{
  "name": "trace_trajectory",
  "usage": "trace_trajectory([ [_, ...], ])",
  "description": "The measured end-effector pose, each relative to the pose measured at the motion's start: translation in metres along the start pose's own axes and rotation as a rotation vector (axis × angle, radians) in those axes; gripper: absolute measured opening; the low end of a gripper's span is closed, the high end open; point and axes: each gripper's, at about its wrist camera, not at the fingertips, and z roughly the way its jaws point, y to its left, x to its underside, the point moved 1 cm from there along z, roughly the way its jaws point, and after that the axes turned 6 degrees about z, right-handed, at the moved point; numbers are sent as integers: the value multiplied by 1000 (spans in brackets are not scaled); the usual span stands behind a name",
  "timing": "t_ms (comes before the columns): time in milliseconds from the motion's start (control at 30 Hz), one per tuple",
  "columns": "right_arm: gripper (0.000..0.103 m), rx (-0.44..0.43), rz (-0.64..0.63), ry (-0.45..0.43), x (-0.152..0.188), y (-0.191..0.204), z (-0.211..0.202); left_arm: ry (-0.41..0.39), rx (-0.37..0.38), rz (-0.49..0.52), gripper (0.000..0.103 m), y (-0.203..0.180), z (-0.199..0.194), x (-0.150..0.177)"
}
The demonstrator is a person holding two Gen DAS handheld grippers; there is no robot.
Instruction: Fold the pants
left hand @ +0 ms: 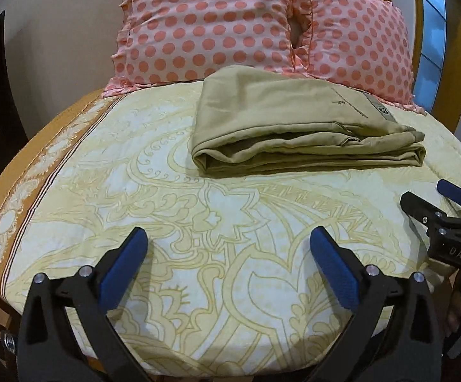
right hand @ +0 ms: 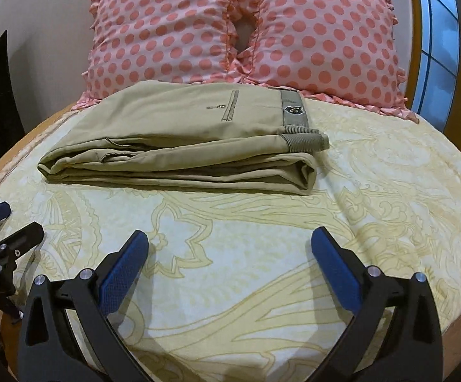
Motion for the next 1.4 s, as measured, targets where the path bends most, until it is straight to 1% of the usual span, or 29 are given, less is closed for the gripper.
trace_trajectory([
  [167,102,1,1,-5,1,0,0,-13,-3,6,101,-1,-1,2],
  [1400,102,0,0,-4,1,-1,-1,-15,-2,5,101,0,-1,2],
])
